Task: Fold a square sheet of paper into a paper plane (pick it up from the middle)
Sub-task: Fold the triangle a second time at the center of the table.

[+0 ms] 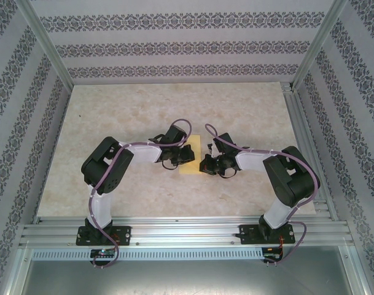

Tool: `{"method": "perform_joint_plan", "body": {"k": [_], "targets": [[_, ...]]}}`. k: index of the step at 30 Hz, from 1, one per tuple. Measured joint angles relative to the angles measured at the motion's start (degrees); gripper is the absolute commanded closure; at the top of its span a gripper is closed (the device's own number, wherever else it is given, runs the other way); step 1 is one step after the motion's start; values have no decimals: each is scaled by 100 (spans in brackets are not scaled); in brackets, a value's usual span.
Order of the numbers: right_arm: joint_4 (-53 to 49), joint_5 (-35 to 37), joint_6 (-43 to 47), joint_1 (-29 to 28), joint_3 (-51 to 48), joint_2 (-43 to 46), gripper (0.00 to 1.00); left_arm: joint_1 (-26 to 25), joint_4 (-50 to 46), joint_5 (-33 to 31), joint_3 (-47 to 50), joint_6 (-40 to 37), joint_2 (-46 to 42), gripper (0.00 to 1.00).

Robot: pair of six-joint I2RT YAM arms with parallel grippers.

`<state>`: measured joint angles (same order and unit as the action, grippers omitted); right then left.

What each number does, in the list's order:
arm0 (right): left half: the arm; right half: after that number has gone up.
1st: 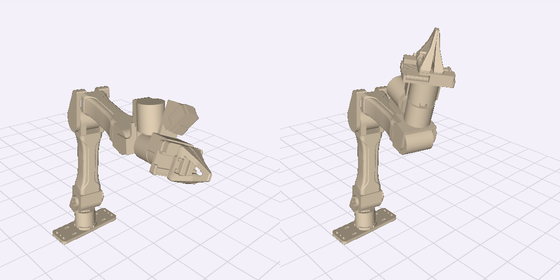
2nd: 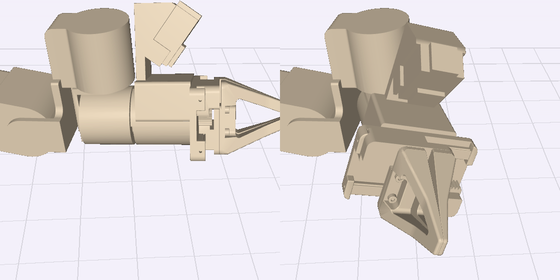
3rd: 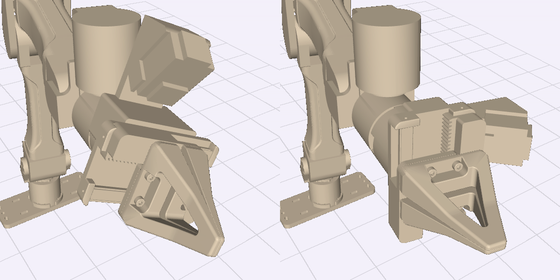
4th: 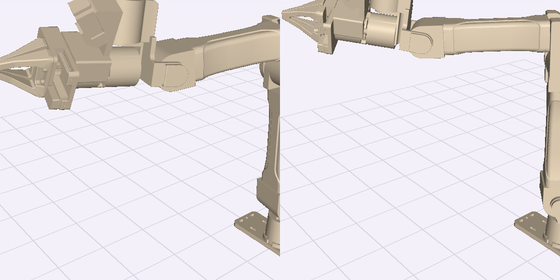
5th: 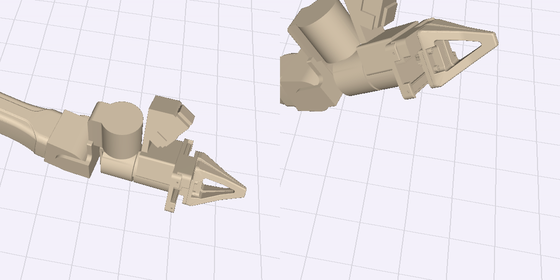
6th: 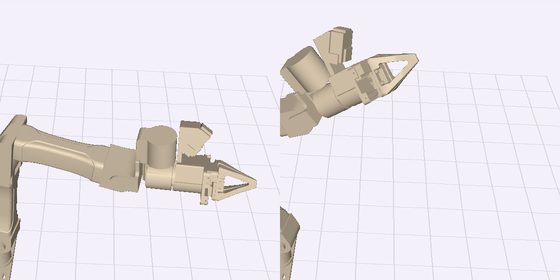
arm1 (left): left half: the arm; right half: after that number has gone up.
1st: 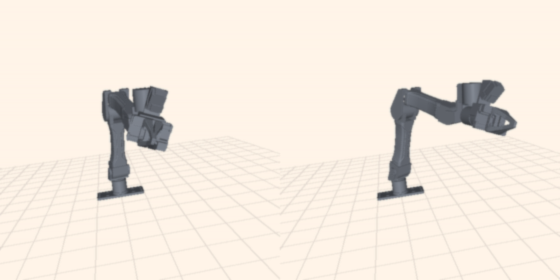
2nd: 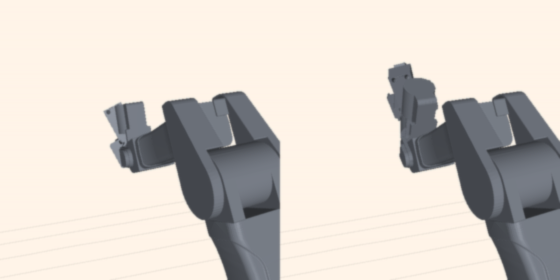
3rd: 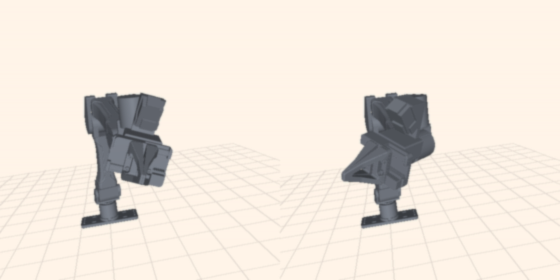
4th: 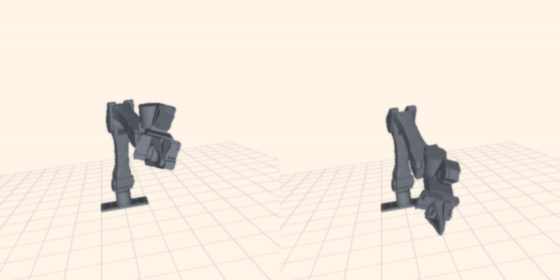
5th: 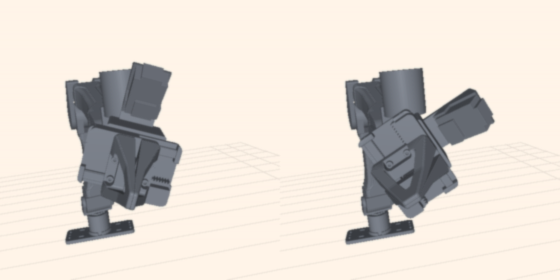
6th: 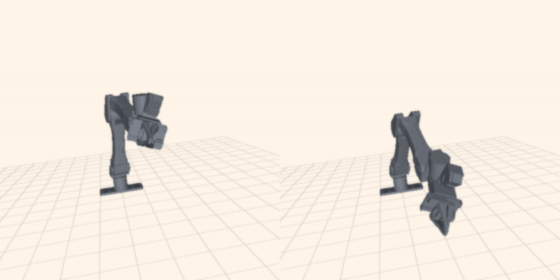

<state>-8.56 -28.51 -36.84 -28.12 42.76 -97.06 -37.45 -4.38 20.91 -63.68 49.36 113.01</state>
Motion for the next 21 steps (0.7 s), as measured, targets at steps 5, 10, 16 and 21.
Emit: {"method": "perform_joint_plan", "body": {"k": [5, 10, 16, 21], "targets": [[-44, 17, 52, -2, 26, 0, 100, 81, 269, 199, 142, -144, 0, 86], [-107, 28, 72, -2, 68, -24, 100, 168, 623, 448, 323, -260, -2, 85], [-179, 61, 94, -28, 114, -37, 100, 299, 1084, 772, 549, -286, -7, 84], [-229, 118, 96, -39, 149, -42, 100, 426, 1137, 846, 577, -286, -7, 84]]}}
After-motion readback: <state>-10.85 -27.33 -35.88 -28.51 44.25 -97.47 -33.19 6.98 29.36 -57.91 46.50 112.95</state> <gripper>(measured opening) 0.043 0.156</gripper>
